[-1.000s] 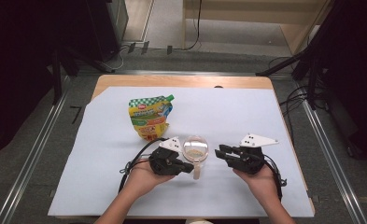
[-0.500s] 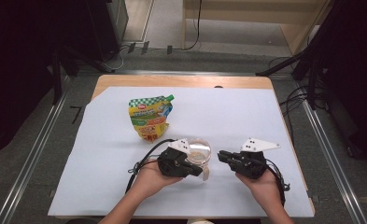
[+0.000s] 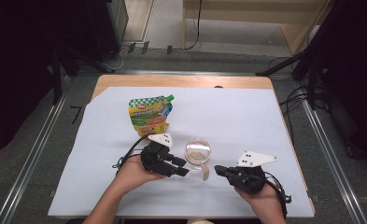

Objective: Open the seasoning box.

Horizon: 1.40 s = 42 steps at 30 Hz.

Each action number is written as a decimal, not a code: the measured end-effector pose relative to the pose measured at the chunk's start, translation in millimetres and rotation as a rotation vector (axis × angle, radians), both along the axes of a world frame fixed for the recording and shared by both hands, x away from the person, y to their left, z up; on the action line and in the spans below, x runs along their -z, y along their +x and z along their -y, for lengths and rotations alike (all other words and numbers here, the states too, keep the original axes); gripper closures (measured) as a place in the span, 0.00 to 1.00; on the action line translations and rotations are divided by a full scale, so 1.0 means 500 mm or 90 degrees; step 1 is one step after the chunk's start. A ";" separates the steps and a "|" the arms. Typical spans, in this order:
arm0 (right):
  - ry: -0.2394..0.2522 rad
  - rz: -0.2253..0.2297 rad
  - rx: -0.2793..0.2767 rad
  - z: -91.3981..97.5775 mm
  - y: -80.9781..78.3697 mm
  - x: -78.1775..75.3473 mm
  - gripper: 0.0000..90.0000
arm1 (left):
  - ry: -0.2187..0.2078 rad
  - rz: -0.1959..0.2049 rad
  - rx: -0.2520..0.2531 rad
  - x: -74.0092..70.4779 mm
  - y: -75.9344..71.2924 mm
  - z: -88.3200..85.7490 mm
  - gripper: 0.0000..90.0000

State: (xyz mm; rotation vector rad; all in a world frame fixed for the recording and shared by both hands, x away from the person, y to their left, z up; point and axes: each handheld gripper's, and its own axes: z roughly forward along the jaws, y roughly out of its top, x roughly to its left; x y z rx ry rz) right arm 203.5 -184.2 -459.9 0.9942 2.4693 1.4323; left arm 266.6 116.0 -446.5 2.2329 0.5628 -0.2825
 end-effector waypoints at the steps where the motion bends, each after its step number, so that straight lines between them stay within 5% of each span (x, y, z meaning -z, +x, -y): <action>1: -0.002 -0.002 -0.004 -0.001 -0.003 0.000 1.00 | 0.000 0.000 0.000 0.000 0.000 0.000 0.62; 10: 0.002 -0.016 -0.043 -0.018 -0.029 0.002 1.00 | 0.012 0.040 -0.044 0.005 0.015 -0.024 0.49; 19: -0.010 -0.044 -0.096 -0.065 -0.040 0.027 1.00 | 0.017 0.038 -0.070 0.008 0.023 -0.035 0.45; 35: -0.033 -0.041 -0.038 -0.087 -0.018 0.056 1.00 | 0.012 0.052 -0.079 0.007 0.025 -0.040 0.44; 42: -0.029 -0.042 -0.043 -0.083 -0.016 0.056 1.00 | 0.013 0.055 -0.079 0.007 0.026 -0.042 0.44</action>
